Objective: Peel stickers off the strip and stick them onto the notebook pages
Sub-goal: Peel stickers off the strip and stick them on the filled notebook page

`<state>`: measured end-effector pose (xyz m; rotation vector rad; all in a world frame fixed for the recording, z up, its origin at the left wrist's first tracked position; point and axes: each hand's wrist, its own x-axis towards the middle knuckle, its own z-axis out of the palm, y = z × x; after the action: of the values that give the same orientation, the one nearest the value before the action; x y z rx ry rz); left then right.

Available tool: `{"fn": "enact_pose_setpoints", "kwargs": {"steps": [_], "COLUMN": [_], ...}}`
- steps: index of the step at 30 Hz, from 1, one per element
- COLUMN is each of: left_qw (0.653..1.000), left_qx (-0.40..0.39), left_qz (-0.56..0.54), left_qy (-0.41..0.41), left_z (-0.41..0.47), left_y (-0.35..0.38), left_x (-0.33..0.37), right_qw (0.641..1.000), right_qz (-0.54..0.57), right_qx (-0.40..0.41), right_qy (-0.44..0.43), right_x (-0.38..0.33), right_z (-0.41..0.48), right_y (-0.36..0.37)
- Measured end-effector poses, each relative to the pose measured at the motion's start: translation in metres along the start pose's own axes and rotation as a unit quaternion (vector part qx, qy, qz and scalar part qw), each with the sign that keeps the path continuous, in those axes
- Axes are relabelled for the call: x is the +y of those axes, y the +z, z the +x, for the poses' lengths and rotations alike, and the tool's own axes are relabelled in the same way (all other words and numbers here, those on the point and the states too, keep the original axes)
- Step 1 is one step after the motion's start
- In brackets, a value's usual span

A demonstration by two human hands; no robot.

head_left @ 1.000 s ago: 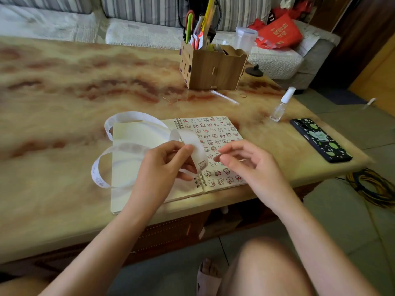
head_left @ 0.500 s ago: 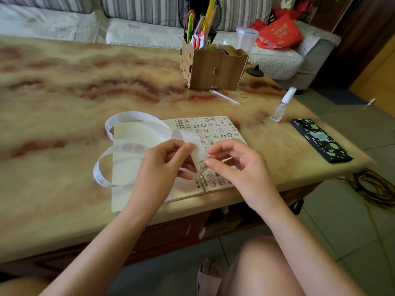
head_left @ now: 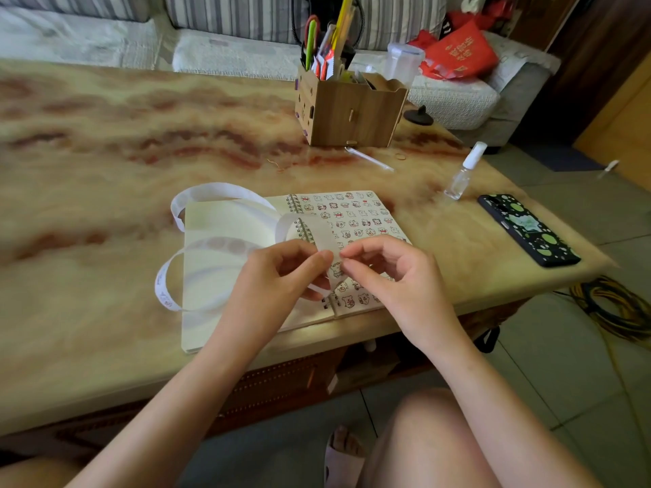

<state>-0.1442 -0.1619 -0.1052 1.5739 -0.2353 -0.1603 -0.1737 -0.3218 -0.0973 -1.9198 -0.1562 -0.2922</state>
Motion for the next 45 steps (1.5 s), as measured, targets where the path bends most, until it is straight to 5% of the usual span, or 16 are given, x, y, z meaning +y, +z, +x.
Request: {"fn": "enact_pose_setpoints", "kwargs": {"steps": [12, 24, 37, 45], "left_qw": [1.000, 1.000, 1.000, 0.999], "left_qx": [0.010, 0.013, 0.008, 0.023], "left_qz": [0.007, 0.020, 0.015, 0.034], "left_qy": [-0.011, 0.009, -0.019, -0.032], "left_z": [-0.002, -0.002, -0.003, -0.001], "left_y": [0.002, 0.002, 0.003, 0.001], "left_x": [0.000, -0.001, -0.001, -0.002], "right_qw": [0.996, 0.999, 0.994, 0.993], "right_qz": [-0.068, -0.039, -0.093, -0.022], "right_qx": [0.001, 0.009, -0.004, 0.039], "right_qy": [-0.066, -0.013, -0.051, 0.107], "right_x": [0.002, 0.000, 0.000, -0.001], "right_z": [-0.001, -0.001, -0.004, -0.003], "right_y": [0.000, 0.002, -0.003, -0.036]}}
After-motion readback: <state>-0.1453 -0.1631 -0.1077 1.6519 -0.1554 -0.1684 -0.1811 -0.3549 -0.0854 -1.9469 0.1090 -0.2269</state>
